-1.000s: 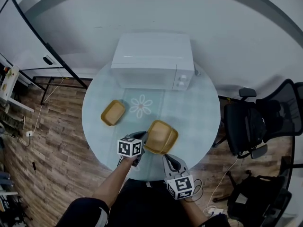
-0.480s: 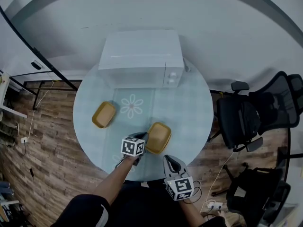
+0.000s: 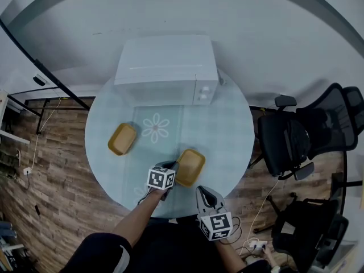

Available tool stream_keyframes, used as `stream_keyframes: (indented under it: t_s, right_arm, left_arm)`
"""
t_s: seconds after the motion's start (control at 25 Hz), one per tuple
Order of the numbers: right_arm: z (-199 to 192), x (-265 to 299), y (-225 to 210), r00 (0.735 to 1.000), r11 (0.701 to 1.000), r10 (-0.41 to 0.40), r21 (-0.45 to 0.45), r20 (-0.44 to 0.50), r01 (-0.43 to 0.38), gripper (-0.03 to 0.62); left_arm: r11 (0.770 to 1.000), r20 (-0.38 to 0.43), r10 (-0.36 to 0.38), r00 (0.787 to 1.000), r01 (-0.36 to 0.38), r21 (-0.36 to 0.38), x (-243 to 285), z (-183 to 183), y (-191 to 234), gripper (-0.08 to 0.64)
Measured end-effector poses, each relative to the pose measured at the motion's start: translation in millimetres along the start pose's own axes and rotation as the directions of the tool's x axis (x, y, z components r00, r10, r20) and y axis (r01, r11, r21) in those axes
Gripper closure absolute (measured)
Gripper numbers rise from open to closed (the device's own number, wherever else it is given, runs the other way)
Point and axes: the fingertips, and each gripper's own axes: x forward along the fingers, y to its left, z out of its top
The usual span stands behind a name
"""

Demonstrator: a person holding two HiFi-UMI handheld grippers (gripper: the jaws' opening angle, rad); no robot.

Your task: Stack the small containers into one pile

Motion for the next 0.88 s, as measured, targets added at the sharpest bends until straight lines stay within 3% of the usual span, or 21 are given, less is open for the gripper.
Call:
stream_keyframes:
  t_s: [0.48,0.8,0.88]
  right_arm:
    - [-2,8,12,1.0,1.0,0.022,0.006,-0.007,-0.022,0.566]
    - [-5,8,11,1.0,1.0,0.017,0.011,-0.015,-0.017,0.566]
    - [-5,8,13,1.0,1.0,0.018,0.012,-0.015,-0.018,0.566]
  left_arm:
    - [0.998,-0.04,0.059,0.997,-0.058,0.038,10,-11,7,0.532]
    - [0.99,-0.044,0.076,0.996,-0.07,0.119,12,-12,4,0.529]
    - [0.991,-0.041,0.06,0.997,-0.055,0.119,11,-12,2,0.474]
